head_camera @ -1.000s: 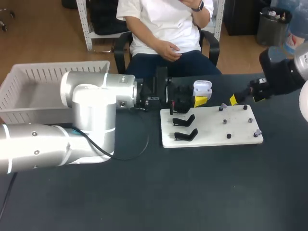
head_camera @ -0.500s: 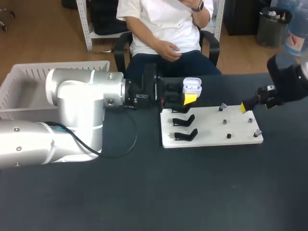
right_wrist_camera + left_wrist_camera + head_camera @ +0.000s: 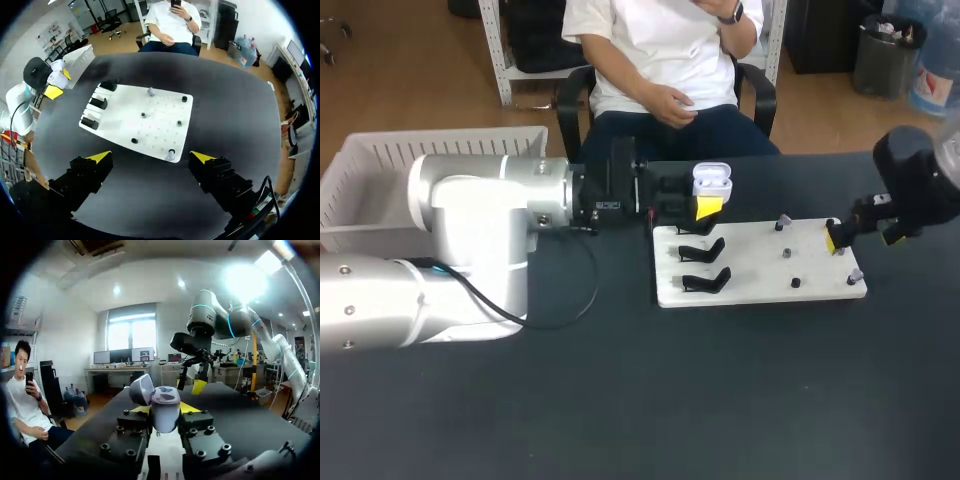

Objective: Pick up each earbud case from the left stands, insert the matching earbuds, close the lid, and place the case in the box.

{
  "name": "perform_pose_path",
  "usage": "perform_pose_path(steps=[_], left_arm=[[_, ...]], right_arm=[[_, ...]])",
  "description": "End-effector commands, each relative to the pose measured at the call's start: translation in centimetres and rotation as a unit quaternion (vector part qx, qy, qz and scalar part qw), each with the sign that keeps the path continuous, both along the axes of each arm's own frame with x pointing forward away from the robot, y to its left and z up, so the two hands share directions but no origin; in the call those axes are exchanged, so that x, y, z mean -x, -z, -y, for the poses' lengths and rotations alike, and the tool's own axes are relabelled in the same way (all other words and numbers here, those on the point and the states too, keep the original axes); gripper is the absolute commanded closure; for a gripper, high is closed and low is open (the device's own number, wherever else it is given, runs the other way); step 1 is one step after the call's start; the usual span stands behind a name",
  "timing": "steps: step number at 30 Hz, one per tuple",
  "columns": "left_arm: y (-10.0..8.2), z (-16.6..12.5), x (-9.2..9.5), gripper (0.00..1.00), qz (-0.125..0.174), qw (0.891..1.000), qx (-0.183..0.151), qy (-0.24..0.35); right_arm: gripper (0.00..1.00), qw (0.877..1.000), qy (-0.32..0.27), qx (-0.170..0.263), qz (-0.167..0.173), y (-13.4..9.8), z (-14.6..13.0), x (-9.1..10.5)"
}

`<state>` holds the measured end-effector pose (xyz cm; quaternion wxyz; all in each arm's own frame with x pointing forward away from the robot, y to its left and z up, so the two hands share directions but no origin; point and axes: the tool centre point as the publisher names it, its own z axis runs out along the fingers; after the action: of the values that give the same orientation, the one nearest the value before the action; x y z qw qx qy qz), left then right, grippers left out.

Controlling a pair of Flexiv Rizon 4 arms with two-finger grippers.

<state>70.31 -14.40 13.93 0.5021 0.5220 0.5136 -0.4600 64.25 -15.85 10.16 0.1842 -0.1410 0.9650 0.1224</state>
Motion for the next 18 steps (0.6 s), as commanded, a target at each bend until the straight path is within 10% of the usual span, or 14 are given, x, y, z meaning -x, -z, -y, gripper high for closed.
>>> perform_pose_path(steps=[1, 18], left_arm=[[0.0, 0.8, 0.2, 1.00, 0.002, 1.000, 0.002, -0.002], [0.0, 1.1, 0.3, 1.00, 0.000, 1.000, -0.007, 0.002]], right_arm=[[0.00, 0.997, 0.039, 0.068, 0.014, 0.3, 0.0, 0.5], [0.00, 0.982, 0.051, 0.179, -0.034, 2.8, 2.4, 2.2]])
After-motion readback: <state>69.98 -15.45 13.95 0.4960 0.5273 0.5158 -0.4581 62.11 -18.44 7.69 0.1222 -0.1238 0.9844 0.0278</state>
